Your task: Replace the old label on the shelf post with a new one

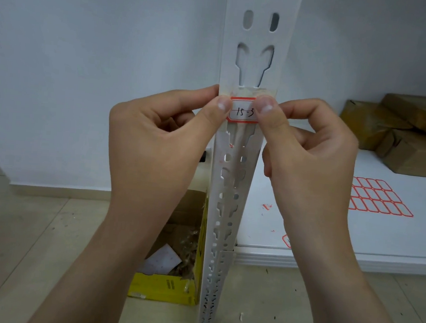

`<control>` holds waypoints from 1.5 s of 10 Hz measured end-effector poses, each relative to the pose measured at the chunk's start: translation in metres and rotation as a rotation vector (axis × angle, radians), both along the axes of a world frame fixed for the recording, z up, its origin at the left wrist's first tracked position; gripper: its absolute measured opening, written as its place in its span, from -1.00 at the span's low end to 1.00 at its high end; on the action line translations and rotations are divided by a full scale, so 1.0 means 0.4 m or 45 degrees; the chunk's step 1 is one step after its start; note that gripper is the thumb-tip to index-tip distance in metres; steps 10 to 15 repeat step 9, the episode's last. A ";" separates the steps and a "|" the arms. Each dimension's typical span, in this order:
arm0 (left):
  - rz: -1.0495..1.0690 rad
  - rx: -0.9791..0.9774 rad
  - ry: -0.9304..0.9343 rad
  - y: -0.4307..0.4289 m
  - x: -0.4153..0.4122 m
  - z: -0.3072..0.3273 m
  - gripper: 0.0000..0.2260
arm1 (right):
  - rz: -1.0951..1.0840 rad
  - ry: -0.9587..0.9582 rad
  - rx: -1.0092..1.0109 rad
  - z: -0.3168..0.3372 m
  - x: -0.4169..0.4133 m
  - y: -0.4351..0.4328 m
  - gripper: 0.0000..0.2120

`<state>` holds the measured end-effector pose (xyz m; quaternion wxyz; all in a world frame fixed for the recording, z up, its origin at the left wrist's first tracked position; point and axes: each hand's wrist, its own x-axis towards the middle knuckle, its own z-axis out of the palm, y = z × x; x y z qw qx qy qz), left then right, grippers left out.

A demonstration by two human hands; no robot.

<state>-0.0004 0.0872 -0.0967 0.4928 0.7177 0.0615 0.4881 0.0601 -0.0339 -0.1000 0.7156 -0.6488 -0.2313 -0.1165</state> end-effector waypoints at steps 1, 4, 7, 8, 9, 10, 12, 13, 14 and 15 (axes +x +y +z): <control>0.003 -0.006 -0.003 -0.003 0.001 0.000 -0.86 | -0.016 -0.013 -0.021 -0.003 -0.004 0.004 -0.77; 0.025 0.002 0.002 0.001 0.003 -0.004 -0.86 | 0.030 -0.063 -0.103 -0.008 0.011 -0.016 -0.79; 0.008 -0.063 0.076 -0.004 -0.017 0.020 -0.90 | 0.084 -0.078 -0.226 0.001 -0.028 -0.083 -0.87; 0.017 -0.067 0.245 -0.005 -0.029 0.047 -0.86 | 0.052 -0.175 -0.287 0.032 -0.066 -0.123 -0.83; -0.058 0.023 0.596 0.014 -0.089 0.116 -0.75 | 0.026 -0.303 -0.173 0.106 -0.122 -0.199 -0.81; -0.058 0.023 0.596 0.014 -0.089 0.116 -0.75 | 0.026 -0.303 -0.173 0.106 -0.122 -0.199 -0.81; -0.058 0.023 0.596 0.014 -0.089 0.116 -0.75 | 0.026 -0.303 -0.173 0.106 -0.122 -0.199 -0.81; -0.058 0.023 0.596 0.014 -0.089 0.116 -0.75 | 0.026 -0.303 -0.173 0.106 -0.122 -0.199 -0.81; -0.058 0.023 0.596 0.014 -0.089 0.116 -0.75 | 0.026 -0.303 -0.173 0.106 -0.122 -0.199 -0.81; -0.058 0.023 0.596 0.014 -0.089 0.116 -0.75 | 0.026 -0.303 -0.173 0.106 -0.122 -0.199 -0.81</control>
